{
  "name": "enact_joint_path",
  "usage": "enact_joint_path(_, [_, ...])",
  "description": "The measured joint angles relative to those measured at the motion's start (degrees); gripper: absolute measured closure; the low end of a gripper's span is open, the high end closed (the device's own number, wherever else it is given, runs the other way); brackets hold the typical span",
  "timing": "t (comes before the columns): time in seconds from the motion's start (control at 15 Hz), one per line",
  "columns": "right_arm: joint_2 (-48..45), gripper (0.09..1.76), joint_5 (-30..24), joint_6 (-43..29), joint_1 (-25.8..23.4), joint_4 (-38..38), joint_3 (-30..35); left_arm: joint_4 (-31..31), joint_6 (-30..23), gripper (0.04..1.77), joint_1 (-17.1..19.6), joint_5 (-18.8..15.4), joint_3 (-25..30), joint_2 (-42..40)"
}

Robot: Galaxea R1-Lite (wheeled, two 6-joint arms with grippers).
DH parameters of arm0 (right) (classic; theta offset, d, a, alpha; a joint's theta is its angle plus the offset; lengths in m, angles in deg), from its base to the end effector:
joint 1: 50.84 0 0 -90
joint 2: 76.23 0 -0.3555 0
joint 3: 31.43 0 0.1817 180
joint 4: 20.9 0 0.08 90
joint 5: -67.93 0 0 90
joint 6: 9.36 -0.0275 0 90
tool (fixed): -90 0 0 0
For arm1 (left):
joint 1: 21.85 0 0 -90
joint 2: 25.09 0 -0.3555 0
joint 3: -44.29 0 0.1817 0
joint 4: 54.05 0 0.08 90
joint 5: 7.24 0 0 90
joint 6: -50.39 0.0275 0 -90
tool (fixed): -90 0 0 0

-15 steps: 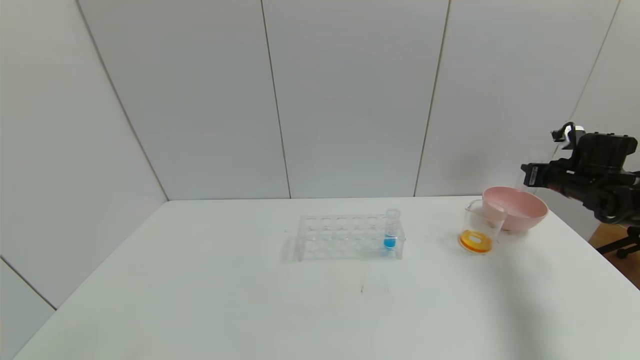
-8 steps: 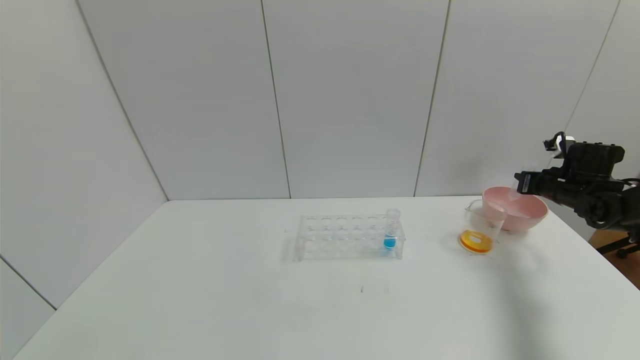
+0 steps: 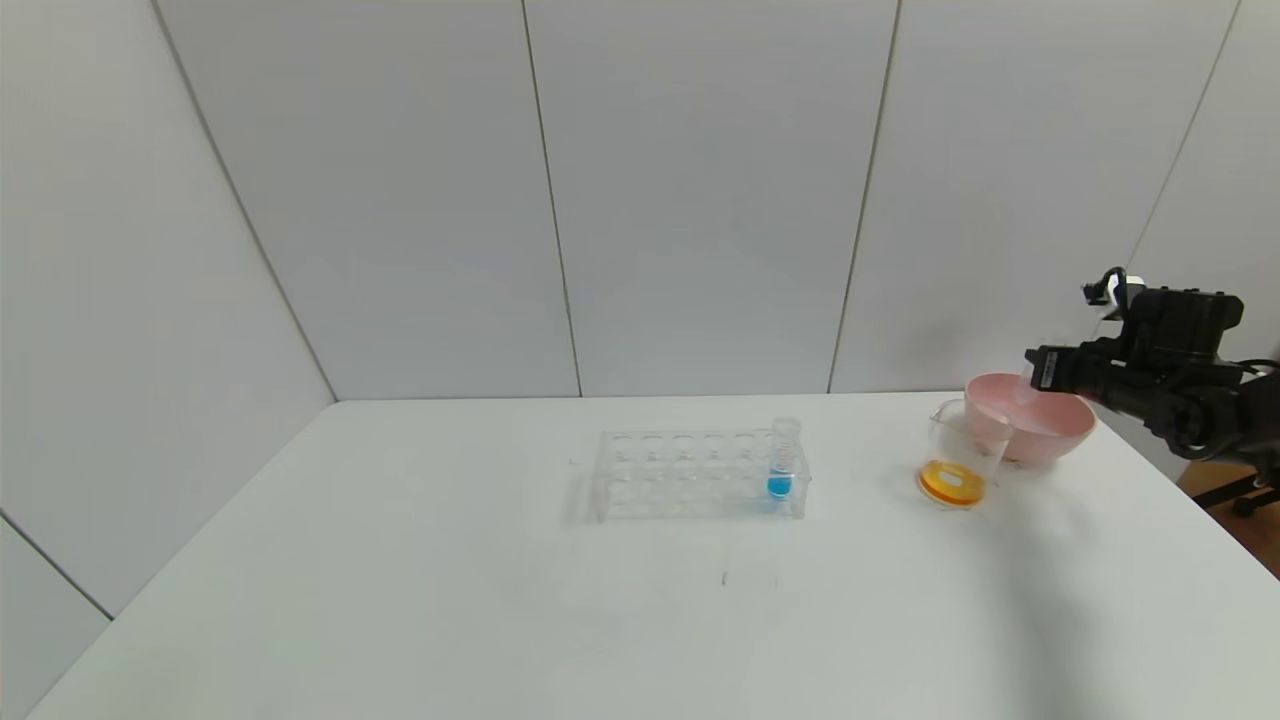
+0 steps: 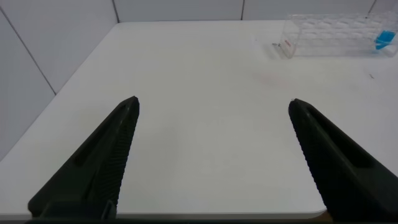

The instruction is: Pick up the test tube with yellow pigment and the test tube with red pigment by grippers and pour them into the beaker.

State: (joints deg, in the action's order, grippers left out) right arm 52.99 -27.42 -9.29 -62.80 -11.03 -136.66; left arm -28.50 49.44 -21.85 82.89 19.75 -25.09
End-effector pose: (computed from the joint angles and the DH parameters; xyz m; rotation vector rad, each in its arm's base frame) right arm 0.4847 -0.1001 0.1753 0.0359 0.2438 -0.1146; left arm -0.0827 0.0001 0.0736 -0.0166 0.0176 0.0024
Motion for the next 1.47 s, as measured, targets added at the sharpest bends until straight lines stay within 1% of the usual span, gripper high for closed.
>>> enact_joint_path(0.13, [0.02,1.04,0.02,-0.07,-0.02,-0.02,0.09,0.0,0.0,0.09,0.0,0.02,0.0,0.0])
enact_joint_path(0.27, [-0.13,0.84,0.02,0.02,-0.05,0.09,0.61,0.0,0.0,0.09,0.0,0.02,0.0,0.0])
enact_joint_path(0.4, [-0.3,0.68,0.02,0.06,-0.07,0.33,0.88,0.0,0.0,0.09,0.0,0.02,0.0,0.0])
enact_joint_path(0.6, [-0.37,0.5,0.02,0.0,-0.09,0.0,0.96,0.0,0.0,0.09,0.0,0.02,0.0,0.0])
enact_joint_path(0.93, [-0.63,0.33,0.68,-0.43,0.09,-0.11,0.96,0.0,0.02,0.09,0.0,0.02,0.0,0.0])
enact_joint_path(1.13, [-2.04,0.27,2.01,-4.12,2.05,-2.6,0.56,0.0,0.0,0.09,0.0,0.02,0.0,0.0])
enact_joint_path(1.27, [-3.47,0.24,4.34,-4.83,4.39,-5.06,0.15,0.04,0.0,0.09,0.0,0.02,0.0,0.0])
enact_joint_path(1.4, [-4.99,0.22,7.13,-5.18,6.92,-5.58,0.02,0.01,0.0,0.09,0.0,0.02,0.0,0.0])
enact_joint_path(1.47, [-5.71,0.21,9.47,-5.24,8.55,-5.63,0.0,0.0,0.0,0.09,0.0,0.0,0.0,0.0])
